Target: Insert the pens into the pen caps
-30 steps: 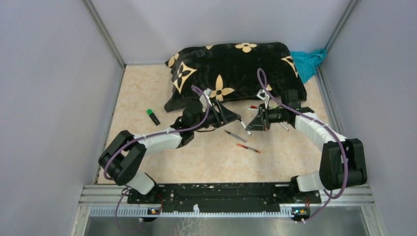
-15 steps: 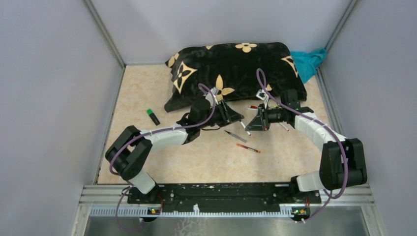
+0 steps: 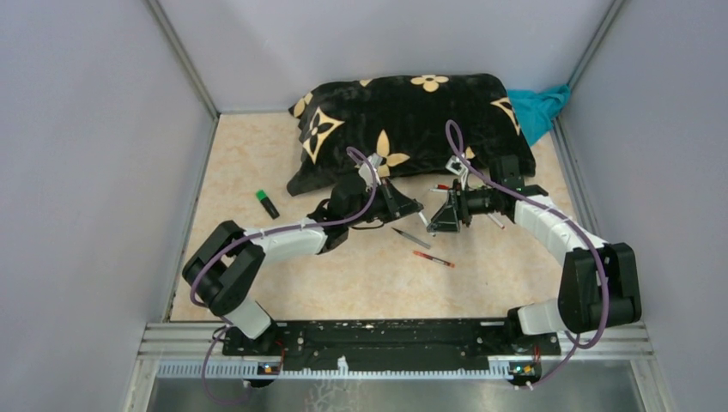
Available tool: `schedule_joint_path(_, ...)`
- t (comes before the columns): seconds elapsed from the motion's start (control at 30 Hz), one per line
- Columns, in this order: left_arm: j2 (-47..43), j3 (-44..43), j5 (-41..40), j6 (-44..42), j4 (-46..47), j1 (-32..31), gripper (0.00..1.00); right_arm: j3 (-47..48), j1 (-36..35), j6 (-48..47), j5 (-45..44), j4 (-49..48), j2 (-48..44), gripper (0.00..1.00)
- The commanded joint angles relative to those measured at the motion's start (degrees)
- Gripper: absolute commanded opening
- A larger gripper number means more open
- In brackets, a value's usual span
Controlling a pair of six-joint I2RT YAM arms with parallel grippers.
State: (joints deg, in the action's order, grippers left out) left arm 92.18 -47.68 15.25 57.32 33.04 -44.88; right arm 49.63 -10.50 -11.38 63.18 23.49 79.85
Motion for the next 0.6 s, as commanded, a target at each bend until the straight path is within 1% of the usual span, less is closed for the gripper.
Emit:
schedule_joint_path(0.0, -3.7, 2.8, -0.2, -5.0, 1.3, 0.5, 0.00, 3.0, -0.6, -4.0, 0.4, 2.2, -3.1, 0.57)
schedule_joint_path(0.1, -4.7, 5.1, 0.4, -3.5, 3.1, 1.2, 0.00, 2.7, -0.6, -4.1, 0.4, 2.1, -3.2, 0.59)
schedule_joint_path(0.2, -4.1, 5.0, 1.8, -2.3, 4.1, 1.3, 0.00, 2.4, -0.8, -2.2, 0.1, 0.3, -2.8, 0.59)
schedule_joint_path(0.27, -4.0, 4.2, 1.6, -2.7, 2.3, 1.5, 0.00, 2.6, -0.8, -1.9, -1.4, 0.3, -2.8, 0.59)
schedule_joint_path(0.33, -4.4, 2.6, 0.1, -4.0, -5.7, 2.4, 0.00, 3.4, -0.7, -2.8, -4.6, 1.4, -3.2, 0.59)
schedule_joint_path(0.4, -5.1, 1.4, -1.9, -4.1, -17.2, 4.8, 0.00, 3.6, -0.1, -4.7, -7.9, 2.9, -3.6, 0.59)
schedule_joint_path(0.47, -6.0, 1.9, -3.7, -4.4, -27.3, 8.2, 0.00, 3.2, 0.8, -5.6, -10.7, 3.3, -3.9, 0.59)
schedule_joint_path(0.57, -8.7, 5.0, -7.0, -4.8, -37.7, 15.4, 0.00, 2.0, 2.5, -5.5, -11.6, 2.7, -4.9, 0.60)
